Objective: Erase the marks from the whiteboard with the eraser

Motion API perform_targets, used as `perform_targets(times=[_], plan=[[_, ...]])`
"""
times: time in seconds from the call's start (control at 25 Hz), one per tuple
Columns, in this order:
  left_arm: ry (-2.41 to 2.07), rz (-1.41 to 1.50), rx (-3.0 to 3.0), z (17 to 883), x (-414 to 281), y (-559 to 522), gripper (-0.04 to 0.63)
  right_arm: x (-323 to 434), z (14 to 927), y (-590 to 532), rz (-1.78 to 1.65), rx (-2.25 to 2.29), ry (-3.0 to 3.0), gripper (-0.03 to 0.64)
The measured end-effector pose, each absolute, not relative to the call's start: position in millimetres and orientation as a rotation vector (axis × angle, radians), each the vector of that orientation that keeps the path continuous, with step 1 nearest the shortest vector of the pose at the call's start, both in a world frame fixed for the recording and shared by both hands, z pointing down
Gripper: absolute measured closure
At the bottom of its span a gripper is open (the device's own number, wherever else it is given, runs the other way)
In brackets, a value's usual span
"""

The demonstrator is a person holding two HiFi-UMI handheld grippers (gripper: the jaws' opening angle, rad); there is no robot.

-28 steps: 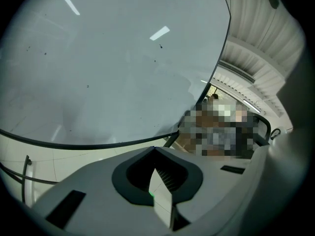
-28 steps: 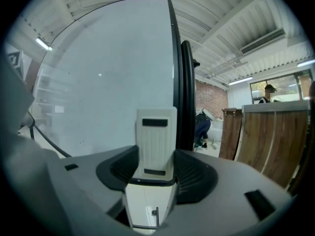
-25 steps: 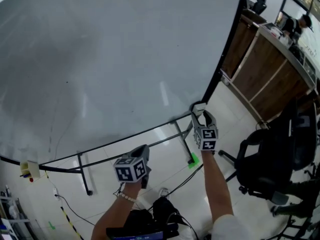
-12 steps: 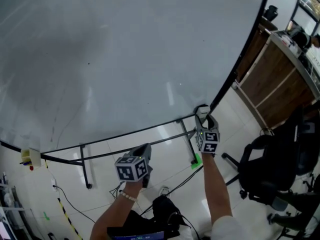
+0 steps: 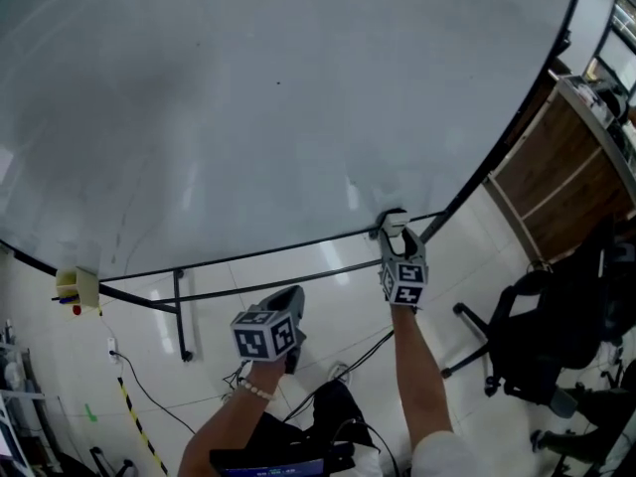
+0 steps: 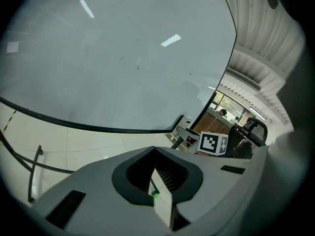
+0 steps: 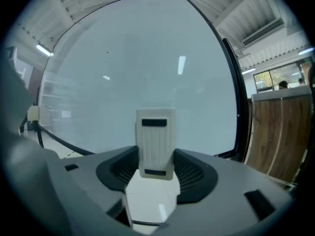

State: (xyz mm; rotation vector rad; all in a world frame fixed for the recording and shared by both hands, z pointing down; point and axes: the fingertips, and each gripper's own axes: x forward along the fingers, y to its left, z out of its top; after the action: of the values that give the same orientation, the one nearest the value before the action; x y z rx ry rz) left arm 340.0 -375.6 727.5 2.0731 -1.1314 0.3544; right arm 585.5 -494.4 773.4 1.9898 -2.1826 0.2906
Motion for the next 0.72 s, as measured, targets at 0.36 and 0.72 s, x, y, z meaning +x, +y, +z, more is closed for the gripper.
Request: perform_targets(times=[0.36,0.72], plan=[[-1.206,0.272,2.045,720.8,226.3,-355.0,0.607,439.5,769.0,-481.1,0.326,1.92,-2.234,0.364],[-1.293,0.187,2.003,709.9,106.9,-336.1,0.607,286.7,757.0,-467.2,0.321,1.825,-2.293,0.364]])
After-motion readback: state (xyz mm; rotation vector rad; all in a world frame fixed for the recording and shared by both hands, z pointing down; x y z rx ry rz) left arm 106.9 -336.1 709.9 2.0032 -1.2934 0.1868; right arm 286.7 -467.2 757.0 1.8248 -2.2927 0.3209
